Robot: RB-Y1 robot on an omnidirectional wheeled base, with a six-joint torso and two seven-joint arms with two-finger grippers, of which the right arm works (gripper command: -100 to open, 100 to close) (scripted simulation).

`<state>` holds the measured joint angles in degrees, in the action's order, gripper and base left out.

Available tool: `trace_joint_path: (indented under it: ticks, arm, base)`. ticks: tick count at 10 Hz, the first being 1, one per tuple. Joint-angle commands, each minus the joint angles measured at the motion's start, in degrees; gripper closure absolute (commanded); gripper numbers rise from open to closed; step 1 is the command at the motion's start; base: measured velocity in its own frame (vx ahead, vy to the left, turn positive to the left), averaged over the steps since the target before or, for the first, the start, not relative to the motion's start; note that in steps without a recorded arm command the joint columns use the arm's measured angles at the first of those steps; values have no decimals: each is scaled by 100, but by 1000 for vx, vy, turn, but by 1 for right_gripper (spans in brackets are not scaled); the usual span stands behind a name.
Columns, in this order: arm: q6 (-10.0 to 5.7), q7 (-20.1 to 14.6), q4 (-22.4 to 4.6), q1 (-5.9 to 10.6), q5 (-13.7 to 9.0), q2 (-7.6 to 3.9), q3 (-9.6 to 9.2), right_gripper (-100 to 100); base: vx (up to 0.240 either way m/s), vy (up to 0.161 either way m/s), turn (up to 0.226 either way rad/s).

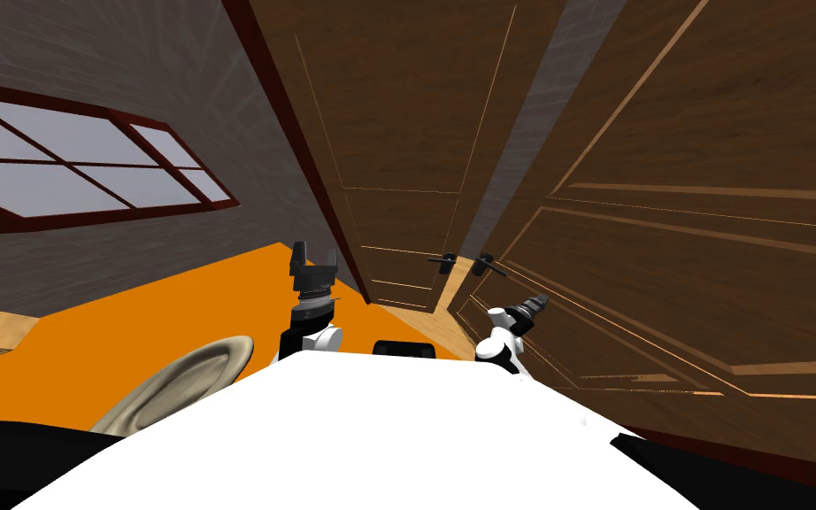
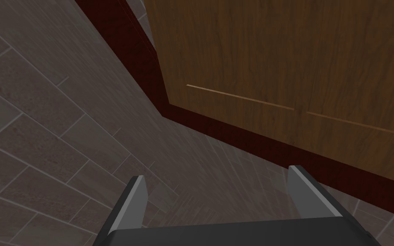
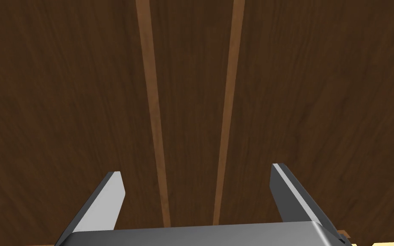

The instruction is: Push the door open

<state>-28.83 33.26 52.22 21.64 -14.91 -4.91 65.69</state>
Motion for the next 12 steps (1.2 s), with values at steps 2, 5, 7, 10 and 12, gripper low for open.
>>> trace_joint_path:
  ticks: [2,5,7,10,12]
  arm:
    - [-145,92,-133,-29,-81,-115,156,-100]
    - [-281,285,-195,25,-213,-81,368,-100]
    - [-328,356,-228,133,-258,-3,404,-100]
    - [-358,403,-262,308,-285,109,377,-100]
    - [-366,418,-282,438,-291,180,333,-100]
  base:
    - [-40,-150,67]
    - [-10,-192,167]
    - [158,-81,193]
    - [220,23,156]
    - [243,68,145]
